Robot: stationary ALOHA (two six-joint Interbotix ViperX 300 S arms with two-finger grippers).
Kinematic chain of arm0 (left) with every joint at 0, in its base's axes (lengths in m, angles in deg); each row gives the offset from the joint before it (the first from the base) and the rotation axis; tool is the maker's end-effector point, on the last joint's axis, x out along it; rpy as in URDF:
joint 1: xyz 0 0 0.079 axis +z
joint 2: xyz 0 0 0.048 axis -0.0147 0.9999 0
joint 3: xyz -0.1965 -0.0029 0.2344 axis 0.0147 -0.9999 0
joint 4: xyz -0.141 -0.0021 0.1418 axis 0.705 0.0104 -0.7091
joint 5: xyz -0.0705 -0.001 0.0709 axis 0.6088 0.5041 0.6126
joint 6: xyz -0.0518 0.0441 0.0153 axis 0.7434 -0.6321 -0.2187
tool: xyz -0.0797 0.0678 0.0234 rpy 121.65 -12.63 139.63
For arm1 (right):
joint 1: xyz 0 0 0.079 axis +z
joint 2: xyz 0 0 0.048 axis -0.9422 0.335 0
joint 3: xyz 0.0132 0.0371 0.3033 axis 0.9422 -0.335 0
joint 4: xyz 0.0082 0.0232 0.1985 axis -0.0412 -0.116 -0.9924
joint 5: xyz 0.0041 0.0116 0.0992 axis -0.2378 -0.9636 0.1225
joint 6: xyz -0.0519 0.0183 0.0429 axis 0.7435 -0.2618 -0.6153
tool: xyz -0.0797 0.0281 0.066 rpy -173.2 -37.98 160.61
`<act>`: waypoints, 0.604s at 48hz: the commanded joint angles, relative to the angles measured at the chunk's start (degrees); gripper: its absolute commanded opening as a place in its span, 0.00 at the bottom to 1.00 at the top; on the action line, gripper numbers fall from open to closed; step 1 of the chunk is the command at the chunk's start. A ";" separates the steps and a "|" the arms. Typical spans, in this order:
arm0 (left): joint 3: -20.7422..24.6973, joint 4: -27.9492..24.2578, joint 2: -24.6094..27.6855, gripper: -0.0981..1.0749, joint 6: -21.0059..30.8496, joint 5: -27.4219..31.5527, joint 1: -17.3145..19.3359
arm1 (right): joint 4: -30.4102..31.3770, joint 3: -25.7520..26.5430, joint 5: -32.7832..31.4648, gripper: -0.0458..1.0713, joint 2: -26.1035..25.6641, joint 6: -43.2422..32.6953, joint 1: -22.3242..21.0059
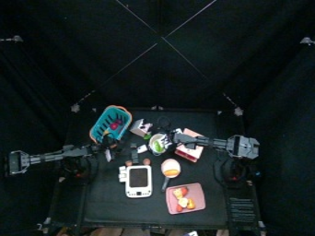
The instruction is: Place pot to top of table
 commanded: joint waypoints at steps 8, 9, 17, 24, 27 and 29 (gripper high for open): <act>0.62 -0.09 0.09 0.80 -0.09 -0.18 0.18 | -1.67 -2.90 8.35 0.35 -2.11 -0.70 -7.91; 0.62 -0.09 0.09 0.80 -0.09 -0.18 0.18 | -1.76 -2.99 8.70 0.35 -1.85 -0.79 -8.35; 0.62 -0.09 0.09 0.80 -0.09 -0.18 0.18 | -2.20 -2.37 9.84 0.35 0.18 -0.88 -11.07; 0.62 -0.09 0.09 0.80 -0.09 -0.18 0.18 | -1.93 -1.85 9.84 0.35 2.81 -0.70 -13.54; 0.62 -0.09 0.09 0.80 -0.09 -0.09 0.18 | -1.93 -1.76 9.84 0.35 3.52 -0.70 -14.15; 0.53 -0.09 0.09 0.80 -0.09 -0.18 0.18 | -1.76 -1.76 9.84 0.35 3.87 -0.70 -14.50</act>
